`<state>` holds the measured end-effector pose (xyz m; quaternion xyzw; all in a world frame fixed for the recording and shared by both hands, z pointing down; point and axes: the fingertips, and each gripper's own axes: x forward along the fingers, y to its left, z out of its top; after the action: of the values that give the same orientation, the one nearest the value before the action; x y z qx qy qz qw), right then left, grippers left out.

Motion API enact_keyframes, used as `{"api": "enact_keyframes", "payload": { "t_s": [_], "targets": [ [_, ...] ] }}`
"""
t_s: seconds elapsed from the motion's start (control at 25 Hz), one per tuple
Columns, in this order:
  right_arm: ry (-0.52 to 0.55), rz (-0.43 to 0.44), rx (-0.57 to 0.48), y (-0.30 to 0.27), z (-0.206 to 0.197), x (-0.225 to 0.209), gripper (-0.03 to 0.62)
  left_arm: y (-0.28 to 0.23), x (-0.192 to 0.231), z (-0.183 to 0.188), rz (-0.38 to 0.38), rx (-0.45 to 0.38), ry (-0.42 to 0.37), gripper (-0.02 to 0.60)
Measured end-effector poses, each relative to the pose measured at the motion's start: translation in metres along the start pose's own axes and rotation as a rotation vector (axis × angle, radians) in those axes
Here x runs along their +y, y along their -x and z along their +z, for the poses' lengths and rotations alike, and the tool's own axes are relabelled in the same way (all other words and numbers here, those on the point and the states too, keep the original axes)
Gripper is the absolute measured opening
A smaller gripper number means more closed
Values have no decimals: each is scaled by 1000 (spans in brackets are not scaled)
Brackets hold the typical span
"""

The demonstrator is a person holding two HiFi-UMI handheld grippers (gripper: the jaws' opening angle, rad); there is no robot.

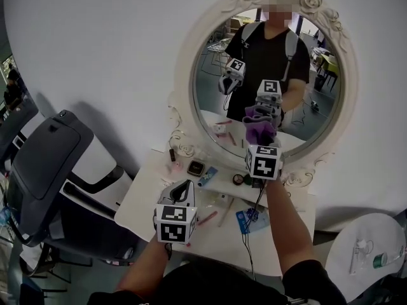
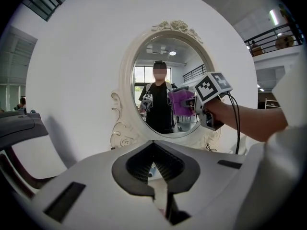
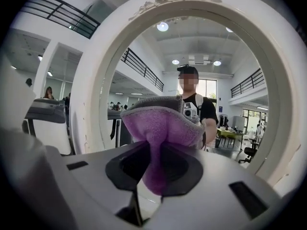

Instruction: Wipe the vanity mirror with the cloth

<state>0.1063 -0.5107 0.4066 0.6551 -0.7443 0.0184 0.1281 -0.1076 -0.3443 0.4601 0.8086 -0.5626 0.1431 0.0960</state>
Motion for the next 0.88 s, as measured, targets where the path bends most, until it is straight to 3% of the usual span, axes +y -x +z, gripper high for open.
{"api": "enact_keyframes", "payload": {
  "t_s": [0.32, 0.88],
  "targets": [
    [7, 139, 9, -31, 5, 69, 69, 21, 40, -9, 91, 5, 35, -3],
    [51, 258, 42, -67, 7, 161, 69, 52, 92, -31, 206, 19, 95, -3]
  ]
}}
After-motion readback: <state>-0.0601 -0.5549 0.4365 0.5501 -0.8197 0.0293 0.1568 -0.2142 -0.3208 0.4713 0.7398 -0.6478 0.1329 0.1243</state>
